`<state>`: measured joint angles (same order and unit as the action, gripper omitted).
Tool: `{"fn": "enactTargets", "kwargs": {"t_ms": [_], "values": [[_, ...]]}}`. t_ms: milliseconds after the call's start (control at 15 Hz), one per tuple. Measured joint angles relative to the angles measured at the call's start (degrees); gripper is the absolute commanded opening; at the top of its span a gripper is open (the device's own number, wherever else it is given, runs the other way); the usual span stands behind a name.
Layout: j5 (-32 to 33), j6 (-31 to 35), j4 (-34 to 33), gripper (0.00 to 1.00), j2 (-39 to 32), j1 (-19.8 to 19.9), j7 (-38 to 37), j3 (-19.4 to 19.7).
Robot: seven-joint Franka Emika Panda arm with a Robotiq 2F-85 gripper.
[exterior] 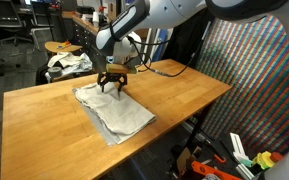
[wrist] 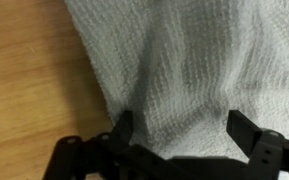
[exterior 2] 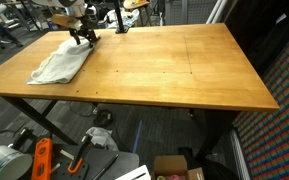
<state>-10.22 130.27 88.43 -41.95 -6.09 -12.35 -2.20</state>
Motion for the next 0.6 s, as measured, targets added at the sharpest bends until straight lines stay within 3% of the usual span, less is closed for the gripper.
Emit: {"fn": "enactTargets", "kwargs": {"t_ms": [600], "values": [[0.22, 2.04, -0.07, 1.00, -0.01, -0.14, -2.16, 0.77]]}}
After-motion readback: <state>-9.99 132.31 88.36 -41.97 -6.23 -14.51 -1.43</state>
